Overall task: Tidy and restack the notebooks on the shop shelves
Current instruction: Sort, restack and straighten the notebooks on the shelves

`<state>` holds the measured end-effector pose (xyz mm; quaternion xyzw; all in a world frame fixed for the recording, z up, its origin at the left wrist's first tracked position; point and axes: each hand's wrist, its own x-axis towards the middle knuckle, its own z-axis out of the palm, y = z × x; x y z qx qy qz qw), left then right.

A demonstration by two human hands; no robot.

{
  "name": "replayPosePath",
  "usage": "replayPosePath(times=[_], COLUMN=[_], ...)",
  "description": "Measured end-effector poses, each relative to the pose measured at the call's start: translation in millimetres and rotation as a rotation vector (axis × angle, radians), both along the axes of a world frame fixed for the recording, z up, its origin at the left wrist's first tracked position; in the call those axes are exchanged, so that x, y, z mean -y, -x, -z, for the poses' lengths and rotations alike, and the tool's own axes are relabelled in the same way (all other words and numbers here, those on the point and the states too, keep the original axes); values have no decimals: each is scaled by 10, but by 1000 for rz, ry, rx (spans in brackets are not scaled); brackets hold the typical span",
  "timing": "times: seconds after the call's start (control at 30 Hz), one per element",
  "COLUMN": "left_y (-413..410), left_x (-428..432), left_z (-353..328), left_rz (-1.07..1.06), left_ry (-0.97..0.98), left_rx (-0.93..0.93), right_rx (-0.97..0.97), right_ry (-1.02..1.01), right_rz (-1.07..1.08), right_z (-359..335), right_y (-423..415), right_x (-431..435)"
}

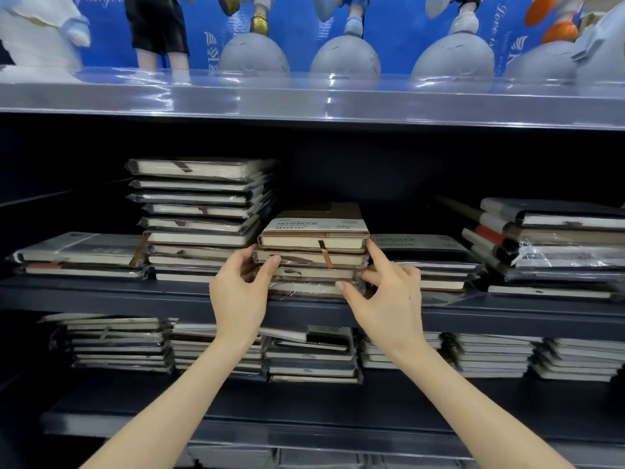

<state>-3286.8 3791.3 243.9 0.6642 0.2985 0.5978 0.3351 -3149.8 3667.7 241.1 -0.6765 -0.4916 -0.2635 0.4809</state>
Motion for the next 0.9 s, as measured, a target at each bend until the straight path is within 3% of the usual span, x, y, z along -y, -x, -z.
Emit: replayPosePath(times=[0.63,0.9], left_y=[4,39], left_x=[101,48], left_z=[15,-150], left_rz=[-35,-27], left_ry=[-146,-255], left_rx=[-53,-187], right_rx=[161,224], right_ry=[70,84], right_rz=[64,283], right_z=[-31,-186], right_y=[-108,-179], right_x=[99,76])
